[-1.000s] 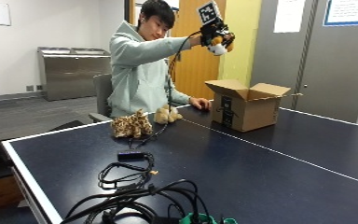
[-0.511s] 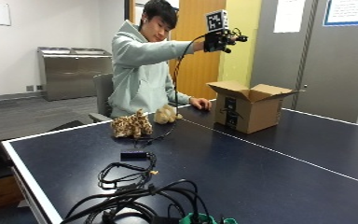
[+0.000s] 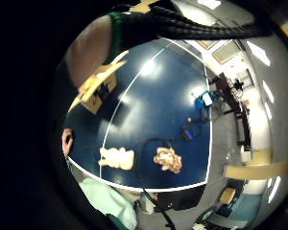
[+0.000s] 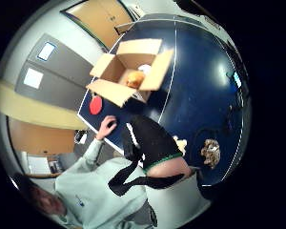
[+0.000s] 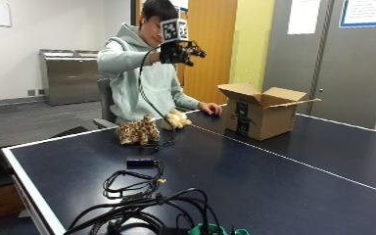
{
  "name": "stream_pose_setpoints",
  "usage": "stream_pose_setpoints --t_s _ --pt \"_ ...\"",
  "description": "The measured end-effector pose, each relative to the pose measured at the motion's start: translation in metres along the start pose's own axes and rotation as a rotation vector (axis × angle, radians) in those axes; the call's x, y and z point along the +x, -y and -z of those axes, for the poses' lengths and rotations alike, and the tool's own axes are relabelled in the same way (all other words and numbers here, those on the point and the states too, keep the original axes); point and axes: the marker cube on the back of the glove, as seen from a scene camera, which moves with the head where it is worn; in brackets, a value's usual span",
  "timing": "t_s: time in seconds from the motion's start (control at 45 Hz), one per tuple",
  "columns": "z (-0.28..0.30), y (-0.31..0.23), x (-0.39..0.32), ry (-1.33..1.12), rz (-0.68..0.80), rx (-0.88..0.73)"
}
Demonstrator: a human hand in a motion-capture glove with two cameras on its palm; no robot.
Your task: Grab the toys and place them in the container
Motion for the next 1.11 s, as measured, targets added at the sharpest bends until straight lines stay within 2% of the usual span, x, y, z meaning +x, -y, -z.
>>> stream_pose_setpoints --t_s 0.111,0.2,0.289,0.378,0.466,0.6,0.711,0.822,0.889,1.0,1.066,1.111 --pt "-0.070 -0.083 -0.037 0.211 0.075 -0.136" --pt "-0.153 -0.129 -0.055 0.366 0.040 -0.320" --pt "-0.209 -0.140 -0.048 0.247 0.014 -0.421" --pt "-0.228 -0.147 -0.055 0.109 0.021 -0.383" --pt "-0.231 -0.148 -0.068 0.096 0.053 -0.324" --pt "-0.232 -0.126 -0.059 0.155 0.115 -0.336" --pt "-0.229 -0.082 -0.032 0.322 0.074 -0.547" --pt "-0.223 -0.130 -0.107 0.227 0.251 -0.766" --pt "-0.205 -0.123 -0.114 0.177 0.253 -0.807" --pt "-0.150 -0.107 -0.135 0.098 0.298 -0.754" --pt "-0.109 -0.066 -0.111 0.130 0.279 -0.681" --pt "-0.080 -0.034 -0.087 0.145 0.329 -0.614"
